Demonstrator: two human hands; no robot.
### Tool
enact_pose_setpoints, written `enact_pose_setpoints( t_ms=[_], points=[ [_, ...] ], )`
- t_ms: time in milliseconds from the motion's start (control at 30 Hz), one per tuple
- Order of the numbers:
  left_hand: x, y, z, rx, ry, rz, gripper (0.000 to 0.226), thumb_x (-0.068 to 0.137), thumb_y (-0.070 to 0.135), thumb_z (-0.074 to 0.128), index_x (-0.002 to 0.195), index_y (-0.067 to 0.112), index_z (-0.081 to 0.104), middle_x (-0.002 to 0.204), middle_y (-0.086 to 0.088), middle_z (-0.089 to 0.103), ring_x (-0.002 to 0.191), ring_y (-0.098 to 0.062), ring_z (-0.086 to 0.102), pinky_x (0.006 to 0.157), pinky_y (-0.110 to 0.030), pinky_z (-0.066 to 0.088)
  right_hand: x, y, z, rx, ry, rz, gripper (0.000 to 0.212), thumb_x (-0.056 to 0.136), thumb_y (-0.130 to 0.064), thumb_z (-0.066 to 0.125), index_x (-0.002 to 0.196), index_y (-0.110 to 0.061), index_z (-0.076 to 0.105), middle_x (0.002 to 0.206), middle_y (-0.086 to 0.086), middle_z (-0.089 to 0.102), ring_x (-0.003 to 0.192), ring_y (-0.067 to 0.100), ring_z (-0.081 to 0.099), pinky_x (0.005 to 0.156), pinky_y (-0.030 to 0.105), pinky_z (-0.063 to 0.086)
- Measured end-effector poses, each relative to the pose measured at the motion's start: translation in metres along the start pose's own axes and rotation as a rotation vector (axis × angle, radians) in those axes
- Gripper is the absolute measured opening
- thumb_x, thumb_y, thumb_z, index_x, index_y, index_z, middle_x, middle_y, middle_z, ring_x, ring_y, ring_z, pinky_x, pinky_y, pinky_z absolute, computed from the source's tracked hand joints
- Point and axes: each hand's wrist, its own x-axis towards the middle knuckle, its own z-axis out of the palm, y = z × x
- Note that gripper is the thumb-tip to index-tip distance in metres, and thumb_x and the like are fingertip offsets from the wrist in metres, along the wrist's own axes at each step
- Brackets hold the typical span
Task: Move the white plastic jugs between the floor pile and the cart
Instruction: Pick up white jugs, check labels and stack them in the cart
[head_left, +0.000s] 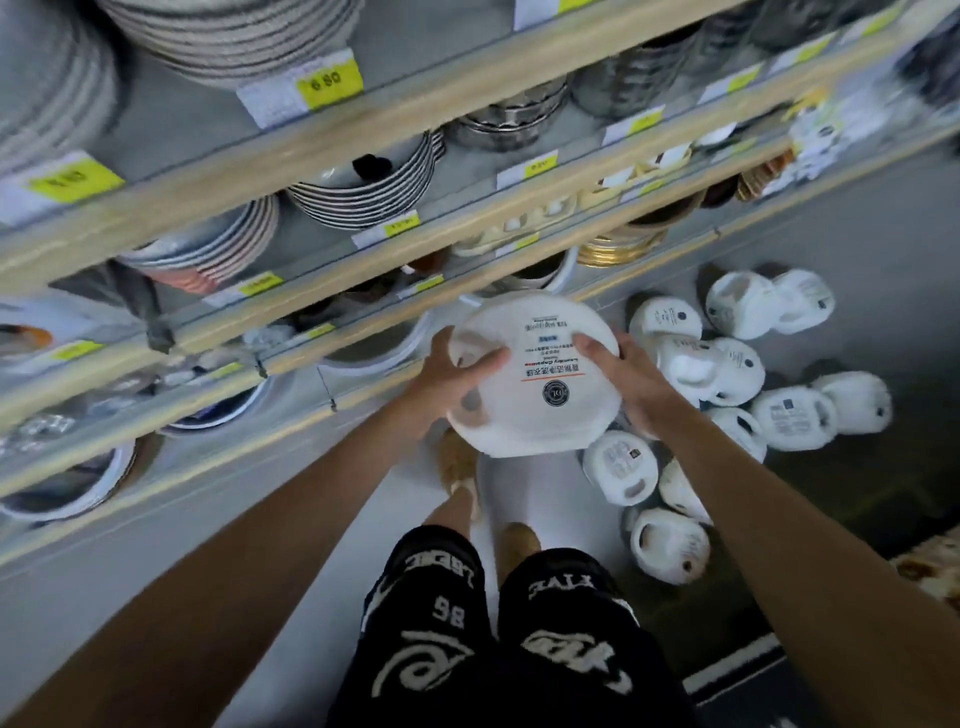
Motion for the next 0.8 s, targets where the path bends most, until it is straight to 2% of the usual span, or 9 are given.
enact_pose_setpoints(
  t_ms=[67, 133, 233, 300, 433, 567, 667, 733, 800],
  points=[
    [-0.033, 0.005, -0.003, -0.055, 0.042, 0.031, 0.119, 0.043, 0.073, 0.081, 0.14, 0.026, 0.031, 0.133, -0.002, 0.055, 0.116, -0.024, 0.058, 0.099, -0.046, 0.048, -0.016, -0.013, 0.008, -0.094, -0.065, -0.047, 0.055, 0.067, -0.065, 0.073, 0.112, -0.037, 0.055, 0.114, 0.002, 0.069, 0.105, 0.025, 0.066, 0.095, 0.053, 0.051],
    [-0.072, 0.01, -0.004, -0.117, 0.086, 0.078, 0.104, 0.061, 0.053, 0.083, 0.143, 0.019, 0.027, 0.13, 0.0, 0.052, 0.116, -0.021, 0.056, 0.096, -0.037, 0.049, -0.034, -0.023, 0.015, -0.162, -0.116, -0.078, 0.057, 0.075, -0.06, 0.07, 0.121, -0.034, 0.05, 0.119, 0.003, 0.066, 0.109, 0.024, 0.064, 0.096, 0.053, 0.05],
    [-0.115, 0.007, -0.015, -0.13, 0.18, 0.141, 0.076, 0.085, 0.03, 0.07, 0.144, 0.015, 0.024, 0.125, 0.003, 0.048, 0.11, -0.016, 0.053, 0.079, -0.024, 0.048, -0.059, -0.035, 0.035, -0.212, -0.219, -0.134, 0.055, 0.084, -0.05, 0.065, 0.13, -0.03, 0.044, 0.125, 0.002, 0.063, 0.111, 0.023, 0.063, 0.094, 0.051, 0.052],
    [-0.146, 0.001, -0.028, -0.163, 0.229, 0.161, 0.074, 0.086, 0.031, 0.068, 0.143, 0.018, 0.023, 0.124, 0.005, 0.047, 0.111, -0.017, 0.053, 0.072, -0.022, 0.049, -0.073, -0.042, 0.055, -0.246, -0.25, -0.175, 0.039, 0.089, -0.042, 0.063, 0.124, -0.031, 0.049, 0.122, 0.003, 0.064, 0.107, 0.022, 0.064, 0.089, 0.048, 0.054],
    [-0.207, -0.019, -0.06, -0.252, 0.325, 0.181, 0.075, 0.084, 0.037, 0.069, 0.142, 0.023, 0.023, 0.128, 0.004, 0.051, 0.113, -0.017, 0.054, 0.09, -0.035, 0.045, -0.102, -0.051, 0.108, -0.322, -0.3, -0.236, 0.028, 0.081, -0.052, 0.069, 0.104, -0.04, 0.057, 0.12, 0.002, 0.064, 0.102, 0.019, 0.065, 0.09, 0.048, 0.054],
    [-0.261, -0.05, -0.1, -0.305, 0.492, 0.203, 0.085, 0.074, 0.049, 0.076, 0.141, 0.025, 0.03, 0.127, 0.003, 0.055, 0.113, -0.014, 0.055, 0.097, -0.034, 0.044, -0.13, -0.053, 0.172, -0.4, -0.424, -0.275, 0.013, 0.091, -0.041, 0.062, 0.102, -0.041, 0.055, 0.107, -0.008, 0.069, 0.093, 0.013, 0.066, 0.084, 0.039, 0.055],
    [-0.3, -0.079, -0.132, -0.358, 0.606, 0.183, 0.081, 0.075, 0.049, 0.075, 0.14, 0.024, 0.033, 0.125, 0.003, 0.056, 0.109, -0.015, 0.056, 0.087, -0.028, 0.045, -0.154, -0.05, 0.227, -0.484, -0.513, -0.308, 0.013, 0.09, -0.043, 0.062, 0.102, -0.042, 0.058, 0.107, -0.009, 0.069, 0.096, 0.014, 0.067, 0.085, 0.042, 0.056],
    [-0.324, -0.102, -0.156, -0.383, 0.682, 0.169, 0.07, 0.08, 0.045, 0.072, 0.136, 0.022, 0.036, 0.119, 0.005, 0.054, 0.104, -0.015, 0.055, 0.079, -0.025, 0.045, -0.17, -0.044, 0.268, -0.506, -0.56, -0.335, 0.006, 0.092, -0.036, 0.061, 0.098, -0.035, 0.058, 0.095, -0.014, 0.068, 0.084, 0.005, 0.067, 0.078, 0.033, 0.057],
    [-0.348, -0.129, -0.181, -0.432, 0.719, 0.156, 0.072, 0.079, 0.047, 0.072, 0.136, 0.025, 0.035, 0.121, 0.005, 0.054, 0.107, -0.016, 0.055, 0.084, -0.029, 0.047, -0.186, -0.034, 0.309, -0.533, -0.626, -0.345, 0.002, 0.094, -0.032, 0.058, 0.094, -0.033, 0.057, 0.09, -0.015, 0.068, 0.075, 0.0, 0.066, 0.068, 0.025, 0.056]
  ],
)
